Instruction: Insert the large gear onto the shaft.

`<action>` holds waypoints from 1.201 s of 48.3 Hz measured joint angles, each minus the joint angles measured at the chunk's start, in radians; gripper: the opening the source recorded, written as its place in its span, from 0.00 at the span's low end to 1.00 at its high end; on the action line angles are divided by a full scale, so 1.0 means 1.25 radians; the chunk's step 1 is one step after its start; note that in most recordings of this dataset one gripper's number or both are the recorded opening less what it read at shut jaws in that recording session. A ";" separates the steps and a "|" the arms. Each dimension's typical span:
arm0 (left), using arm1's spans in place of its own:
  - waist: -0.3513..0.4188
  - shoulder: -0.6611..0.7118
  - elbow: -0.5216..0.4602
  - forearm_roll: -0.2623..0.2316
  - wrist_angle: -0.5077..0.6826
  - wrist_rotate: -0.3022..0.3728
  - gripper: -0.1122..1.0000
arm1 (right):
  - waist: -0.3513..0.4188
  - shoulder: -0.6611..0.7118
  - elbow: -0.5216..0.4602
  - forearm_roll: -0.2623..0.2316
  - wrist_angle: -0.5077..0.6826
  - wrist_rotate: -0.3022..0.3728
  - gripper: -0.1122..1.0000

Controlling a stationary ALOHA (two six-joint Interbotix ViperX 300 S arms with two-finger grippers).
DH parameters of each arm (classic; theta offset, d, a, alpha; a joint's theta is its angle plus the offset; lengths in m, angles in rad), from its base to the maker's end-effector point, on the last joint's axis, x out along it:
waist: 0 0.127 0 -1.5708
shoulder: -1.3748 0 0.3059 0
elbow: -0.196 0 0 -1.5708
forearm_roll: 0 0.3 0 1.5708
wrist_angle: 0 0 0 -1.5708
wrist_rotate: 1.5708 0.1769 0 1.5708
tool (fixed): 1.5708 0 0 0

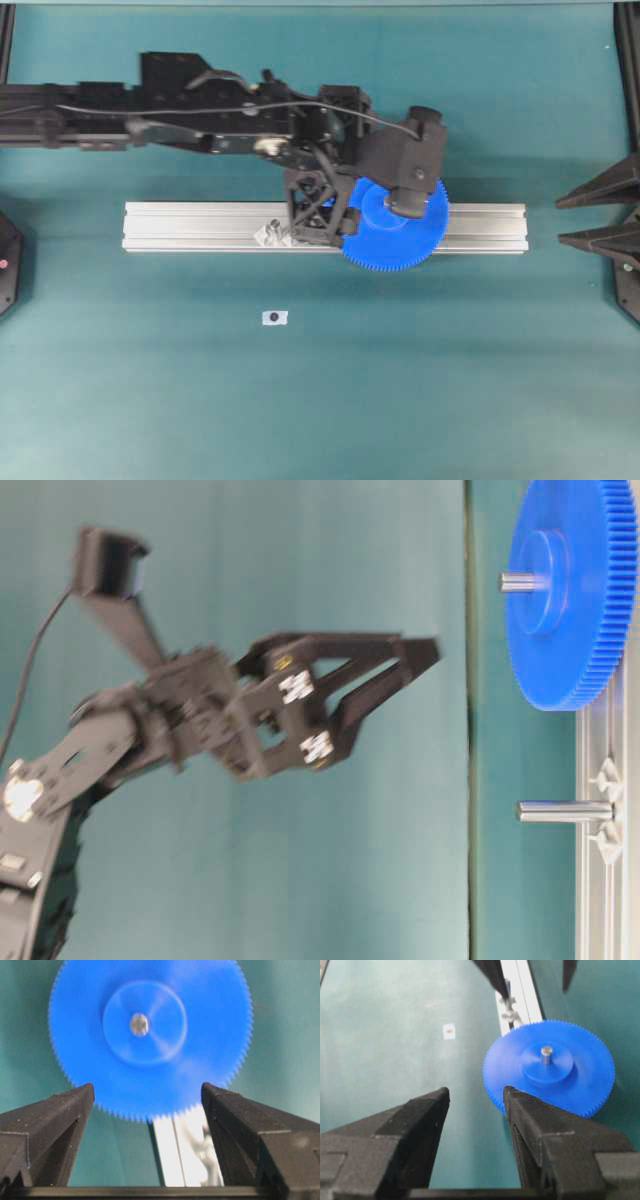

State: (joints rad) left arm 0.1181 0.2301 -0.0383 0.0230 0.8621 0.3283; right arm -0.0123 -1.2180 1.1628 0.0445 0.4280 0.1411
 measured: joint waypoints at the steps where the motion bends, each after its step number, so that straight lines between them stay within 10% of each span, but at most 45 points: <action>1: 0.000 -0.006 0.006 0.000 0.000 -0.002 0.88 | -0.001 0.000 0.000 0.000 0.002 0.000 0.61; 58: -0.037 -0.431 0.403 0.000 -0.198 -0.112 0.88 | -0.012 -0.025 0.018 -0.010 0.010 -0.001 0.61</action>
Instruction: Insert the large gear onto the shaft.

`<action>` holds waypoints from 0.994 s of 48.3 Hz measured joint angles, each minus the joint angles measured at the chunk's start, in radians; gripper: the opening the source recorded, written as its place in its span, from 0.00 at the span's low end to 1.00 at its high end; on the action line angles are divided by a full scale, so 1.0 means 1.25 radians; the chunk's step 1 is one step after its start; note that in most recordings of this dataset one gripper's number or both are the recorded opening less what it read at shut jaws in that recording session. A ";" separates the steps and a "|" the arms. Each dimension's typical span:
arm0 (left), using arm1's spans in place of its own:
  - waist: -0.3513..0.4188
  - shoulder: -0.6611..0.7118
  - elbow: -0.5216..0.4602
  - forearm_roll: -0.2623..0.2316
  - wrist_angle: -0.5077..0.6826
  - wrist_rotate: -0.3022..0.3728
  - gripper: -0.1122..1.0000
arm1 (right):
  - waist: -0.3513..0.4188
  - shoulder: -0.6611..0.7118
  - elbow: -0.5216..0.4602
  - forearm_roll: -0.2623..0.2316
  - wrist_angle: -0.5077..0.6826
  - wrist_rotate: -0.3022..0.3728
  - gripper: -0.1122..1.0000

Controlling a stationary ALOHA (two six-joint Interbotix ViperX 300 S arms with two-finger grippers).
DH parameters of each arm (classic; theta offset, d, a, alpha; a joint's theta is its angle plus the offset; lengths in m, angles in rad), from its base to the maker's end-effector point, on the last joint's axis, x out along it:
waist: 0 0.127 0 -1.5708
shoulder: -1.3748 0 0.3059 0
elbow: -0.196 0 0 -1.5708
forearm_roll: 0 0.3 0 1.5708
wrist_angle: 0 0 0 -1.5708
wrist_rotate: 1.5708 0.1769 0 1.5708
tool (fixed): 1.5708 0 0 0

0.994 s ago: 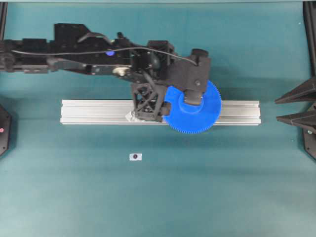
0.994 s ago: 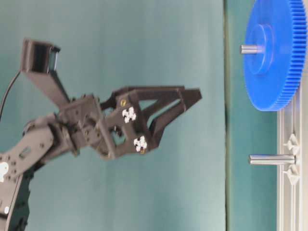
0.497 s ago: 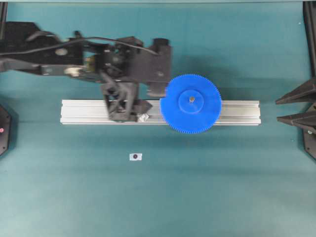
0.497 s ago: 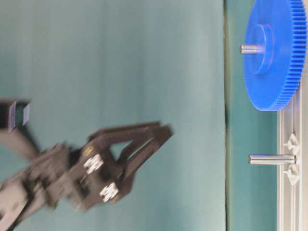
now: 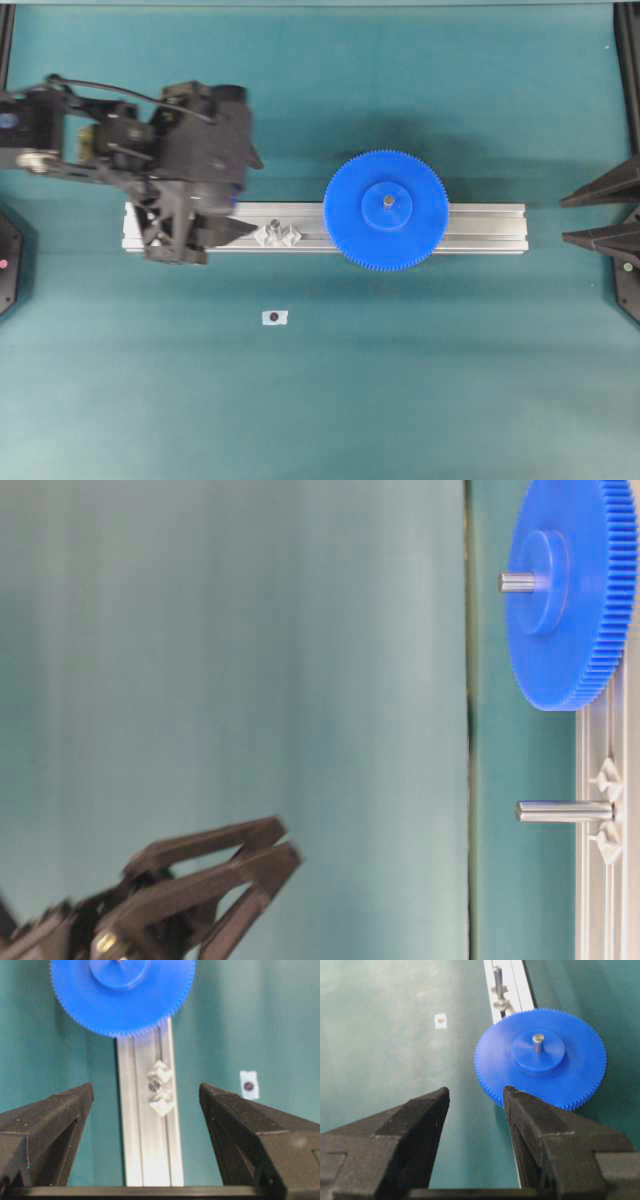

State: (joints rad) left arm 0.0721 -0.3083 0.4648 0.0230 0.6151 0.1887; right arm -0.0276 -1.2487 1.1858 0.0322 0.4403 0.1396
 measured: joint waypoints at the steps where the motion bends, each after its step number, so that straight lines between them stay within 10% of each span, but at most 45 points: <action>1: 0.001 -0.006 0.006 0.000 -0.006 -0.002 0.88 | -0.001 -0.001 0.000 -0.001 0.000 0.001 0.61; 48: -0.006 -0.174 0.157 0.000 -0.171 -0.031 0.88 | -0.007 -0.001 0.007 -0.001 0.000 0.001 0.61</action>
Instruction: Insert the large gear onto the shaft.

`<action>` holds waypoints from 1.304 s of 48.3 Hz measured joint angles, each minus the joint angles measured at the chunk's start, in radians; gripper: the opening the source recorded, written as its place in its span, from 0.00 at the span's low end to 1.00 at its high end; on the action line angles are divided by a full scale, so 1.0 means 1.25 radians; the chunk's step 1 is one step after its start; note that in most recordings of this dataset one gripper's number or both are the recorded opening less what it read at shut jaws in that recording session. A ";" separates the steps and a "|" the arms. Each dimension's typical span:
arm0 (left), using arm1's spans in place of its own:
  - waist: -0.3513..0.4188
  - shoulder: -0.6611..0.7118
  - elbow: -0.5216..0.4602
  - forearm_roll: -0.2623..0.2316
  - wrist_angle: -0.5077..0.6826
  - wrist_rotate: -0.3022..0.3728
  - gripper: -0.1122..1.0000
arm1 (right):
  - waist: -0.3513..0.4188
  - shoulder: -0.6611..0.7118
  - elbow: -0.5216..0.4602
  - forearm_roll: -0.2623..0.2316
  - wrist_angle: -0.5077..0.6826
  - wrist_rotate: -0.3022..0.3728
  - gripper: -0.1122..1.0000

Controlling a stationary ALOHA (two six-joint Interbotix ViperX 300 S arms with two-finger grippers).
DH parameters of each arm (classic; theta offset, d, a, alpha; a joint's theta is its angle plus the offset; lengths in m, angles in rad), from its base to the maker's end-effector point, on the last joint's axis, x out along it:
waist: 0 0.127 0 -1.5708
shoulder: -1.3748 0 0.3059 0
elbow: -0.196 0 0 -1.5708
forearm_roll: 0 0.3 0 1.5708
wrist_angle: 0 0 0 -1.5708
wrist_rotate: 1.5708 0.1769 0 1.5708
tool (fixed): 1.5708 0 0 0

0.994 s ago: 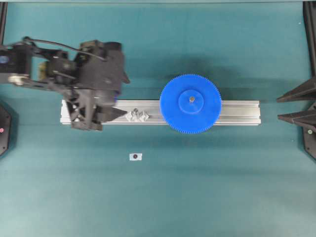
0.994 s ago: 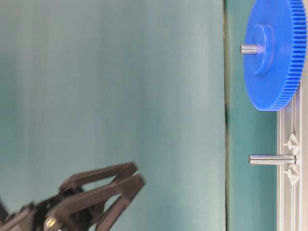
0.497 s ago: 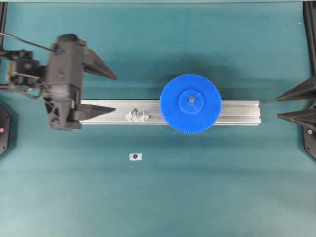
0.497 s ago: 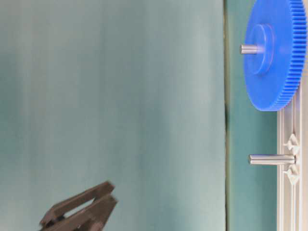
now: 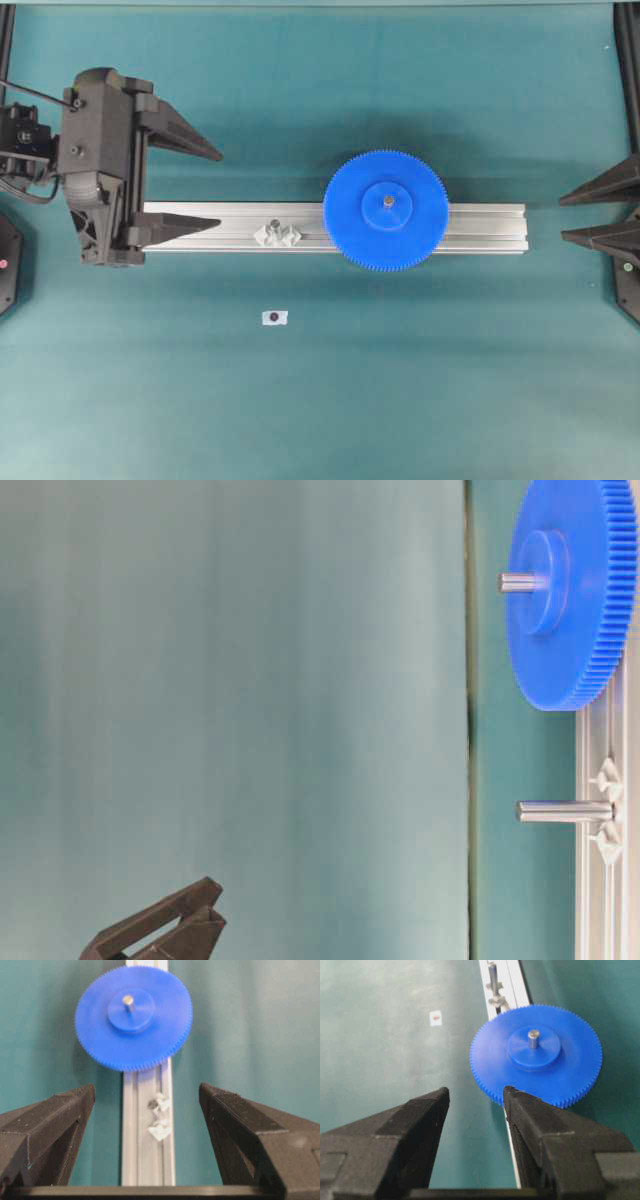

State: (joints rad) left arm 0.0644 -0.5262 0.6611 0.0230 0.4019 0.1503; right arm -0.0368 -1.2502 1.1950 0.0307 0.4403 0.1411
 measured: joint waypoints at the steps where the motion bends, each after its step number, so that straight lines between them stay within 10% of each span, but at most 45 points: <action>1: -0.001 0.000 0.001 0.000 -0.001 0.000 0.88 | 0.000 0.001 0.001 0.000 0.002 0.000 0.61; 63: -0.016 -0.001 0.015 0.000 -0.001 0.000 0.88 | -0.001 0.001 0.009 0.000 0.000 0.000 0.61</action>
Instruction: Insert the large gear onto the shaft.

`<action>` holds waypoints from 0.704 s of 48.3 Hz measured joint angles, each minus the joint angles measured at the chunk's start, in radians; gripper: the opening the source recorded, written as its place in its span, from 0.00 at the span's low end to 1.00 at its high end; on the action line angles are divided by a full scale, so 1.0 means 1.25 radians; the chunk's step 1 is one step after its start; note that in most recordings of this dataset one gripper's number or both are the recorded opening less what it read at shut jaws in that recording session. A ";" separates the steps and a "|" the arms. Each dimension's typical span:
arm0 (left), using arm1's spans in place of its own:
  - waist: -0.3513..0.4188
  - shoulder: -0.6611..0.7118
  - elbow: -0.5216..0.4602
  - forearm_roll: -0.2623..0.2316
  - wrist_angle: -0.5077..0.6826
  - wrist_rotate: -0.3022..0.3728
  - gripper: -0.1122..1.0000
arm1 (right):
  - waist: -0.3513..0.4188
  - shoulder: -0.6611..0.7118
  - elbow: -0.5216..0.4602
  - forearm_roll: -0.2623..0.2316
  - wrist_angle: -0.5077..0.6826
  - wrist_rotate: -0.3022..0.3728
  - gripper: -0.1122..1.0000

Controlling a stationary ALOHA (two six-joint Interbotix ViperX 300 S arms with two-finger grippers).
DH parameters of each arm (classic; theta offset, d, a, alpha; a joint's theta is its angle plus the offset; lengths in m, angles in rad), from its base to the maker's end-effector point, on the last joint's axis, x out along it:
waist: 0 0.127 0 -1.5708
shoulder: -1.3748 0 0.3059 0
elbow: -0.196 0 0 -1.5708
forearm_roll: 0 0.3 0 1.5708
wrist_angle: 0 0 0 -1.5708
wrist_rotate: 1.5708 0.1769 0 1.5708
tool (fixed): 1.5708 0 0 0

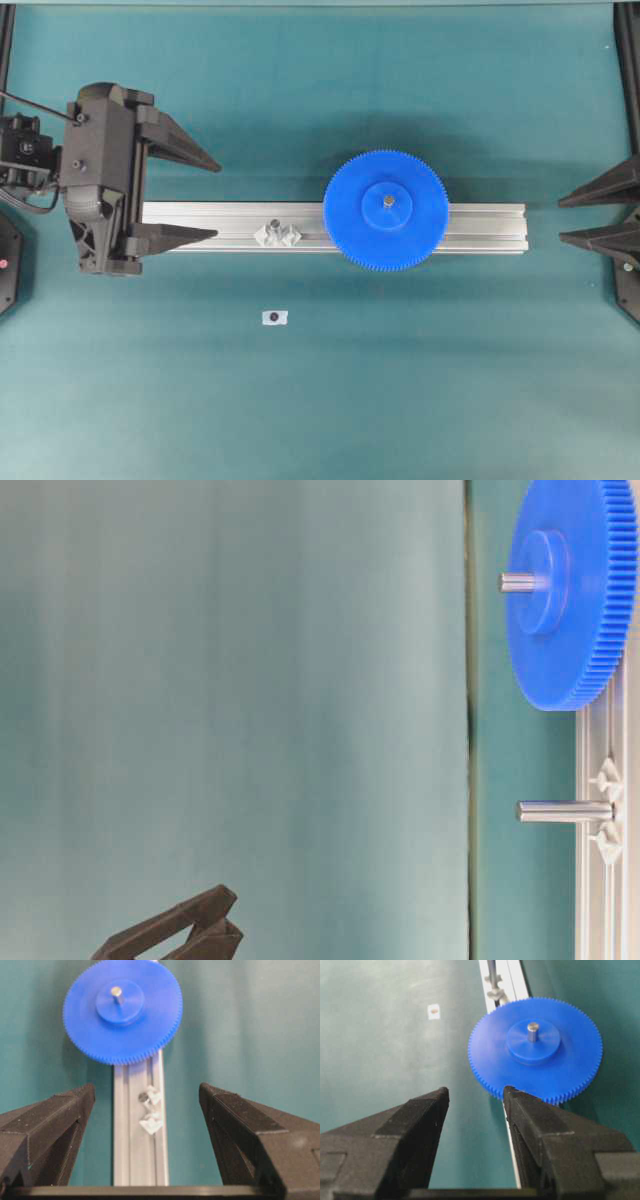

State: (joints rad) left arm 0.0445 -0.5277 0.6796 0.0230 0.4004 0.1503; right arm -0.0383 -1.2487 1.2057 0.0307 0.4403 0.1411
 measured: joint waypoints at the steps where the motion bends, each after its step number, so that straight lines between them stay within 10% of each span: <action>1: 0.000 0.001 0.000 0.000 0.000 0.000 0.88 | 0.000 -0.001 0.001 0.000 0.000 -0.001 0.61; 34: -0.002 0.013 0.000 0.000 -0.016 0.000 0.88 | 0.000 -0.001 0.002 0.000 0.000 0.000 0.61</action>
State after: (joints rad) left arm 0.0414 -0.5108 0.6796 0.0230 0.3804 0.1503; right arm -0.0383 -1.2502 1.2088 0.0307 0.4403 0.1411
